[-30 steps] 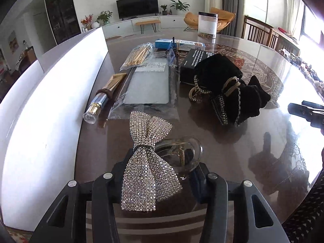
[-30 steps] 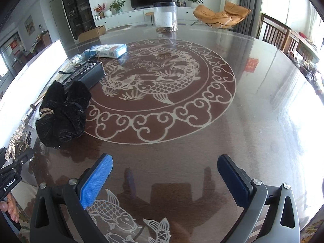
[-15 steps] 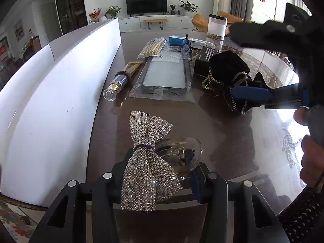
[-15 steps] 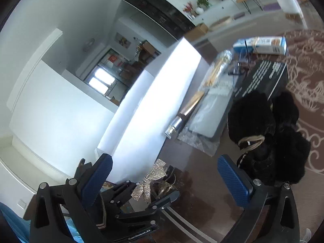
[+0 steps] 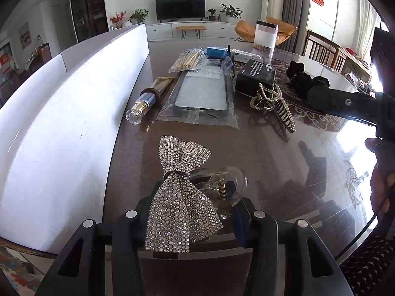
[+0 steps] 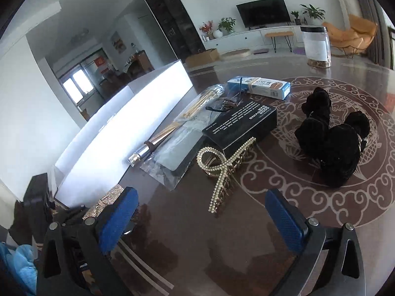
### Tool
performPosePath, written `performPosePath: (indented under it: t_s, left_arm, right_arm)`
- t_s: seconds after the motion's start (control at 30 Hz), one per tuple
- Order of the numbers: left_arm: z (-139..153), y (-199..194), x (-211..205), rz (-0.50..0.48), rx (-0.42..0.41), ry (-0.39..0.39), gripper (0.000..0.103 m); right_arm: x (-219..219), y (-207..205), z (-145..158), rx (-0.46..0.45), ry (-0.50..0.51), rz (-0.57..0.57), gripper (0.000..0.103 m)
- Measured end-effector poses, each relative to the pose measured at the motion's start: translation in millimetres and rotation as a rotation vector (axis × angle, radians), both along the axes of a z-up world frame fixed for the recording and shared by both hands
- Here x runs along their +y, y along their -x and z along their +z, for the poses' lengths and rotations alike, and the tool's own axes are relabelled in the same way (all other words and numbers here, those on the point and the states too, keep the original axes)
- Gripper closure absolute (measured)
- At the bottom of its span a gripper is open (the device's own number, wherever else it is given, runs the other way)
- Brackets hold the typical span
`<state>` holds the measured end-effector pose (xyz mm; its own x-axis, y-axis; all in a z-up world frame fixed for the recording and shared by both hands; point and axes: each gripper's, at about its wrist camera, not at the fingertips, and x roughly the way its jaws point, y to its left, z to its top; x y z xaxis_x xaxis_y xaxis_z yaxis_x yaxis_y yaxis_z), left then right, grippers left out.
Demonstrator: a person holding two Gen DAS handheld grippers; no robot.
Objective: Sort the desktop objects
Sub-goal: 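Grasp the gold pearl claw clip with the right tool and lift it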
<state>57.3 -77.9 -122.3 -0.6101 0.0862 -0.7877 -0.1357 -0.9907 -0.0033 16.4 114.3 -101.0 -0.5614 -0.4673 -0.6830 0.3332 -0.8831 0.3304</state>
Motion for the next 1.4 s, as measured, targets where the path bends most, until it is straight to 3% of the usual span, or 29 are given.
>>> performPosePath:
  t_s: [0.17, 0.4, 0.47, 0.5, 0.53, 0.57, 0.73, 0.97, 1.17, 1.23, 1.33, 1.37, 1.4]
  left_arm:
    - [-0.6, 0.5, -0.7, 0.006, 0.003, -0.007, 0.054]
    - [-1.7, 6.9, 2.1, 0.015, 0.01, -0.005, 0.054]
    - [-1.5, 8.4, 3.4, 0.014, 0.009, 0.001, 0.054]
    - [-1.5, 8.4, 3.1, 0.015, 0.009, 0.002, 0.054]
    - [-1.4, 8.4, 3.3, 0.016, 0.01, 0.004, 0.054]
    - [-1.5, 8.3, 3.9, 0.017, 0.011, 0.007, 0.054]
    - [-3.0, 9.8, 7.2, 0.012, 0.014, 0.019, 0.053]
    - [-2.2, 29.4, 38.3, -0.051, 0.007, 0.019, 0.053]
    - [-3.9, 57.3, 57.4, -0.048, 0.018, 0.021, 0.051]
    - [-5.4, 63.3, 57.9, -0.034, 0.025, 0.018, 0.046]
    - [-8.6, 71.7, 51.6, 0.024, 0.0, 0.014, 0.022]
    - [-9.7, 73.8, 48.3, 0.038, -0.011, 0.002, 0.013]
    - [-10.5, 74.9, 47.8, 0.041, -0.018, 0.005, 0.01]
  right_arm:
    - [-6.9, 38.3, -31.1, -0.11, -0.068, -0.076, 0.0]
    - [-36.0, 61.4, -34.5, -0.069, -0.208, -0.076, 0.001]
    - [-33.7, 60.4, -33.0, -0.046, -0.253, -0.112, 0.018]
    - [-30.7, 58.6, -31.5, -0.037, -0.244, -0.108, 0.039]
    - [-26.2, 57.1, -30.2, -0.039, -0.232, -0.109, 0.051]
    - [-21.5, 54.8, -30.1, -0.041, -0.233, -0.116, 0.055]
    - [9.8, 34.0, -28.9, -0.039, -0.205, -0.157, 0.055]
    - [56.9, -1.6, -26.3, -0.07, -0.239, -0.229, 0.055]
    - [64.3, -7.0, -26.6, -0.053, -0.263, -0.265, 0.053]
    - [60.8, -7.5, -27.2, -0.05, -0.292, -0.259, 0.046]
    - [57.9, -7.2, -29.8, -0.057, -0.301, -0.256, 0.025]
    - [58.0, -7.1, -30.0, -0.058, -0.298, -0.257, 0.024]
    - [58.1, -6.9, -29.9, -0.058, -0.296, -0.257, 0.023]
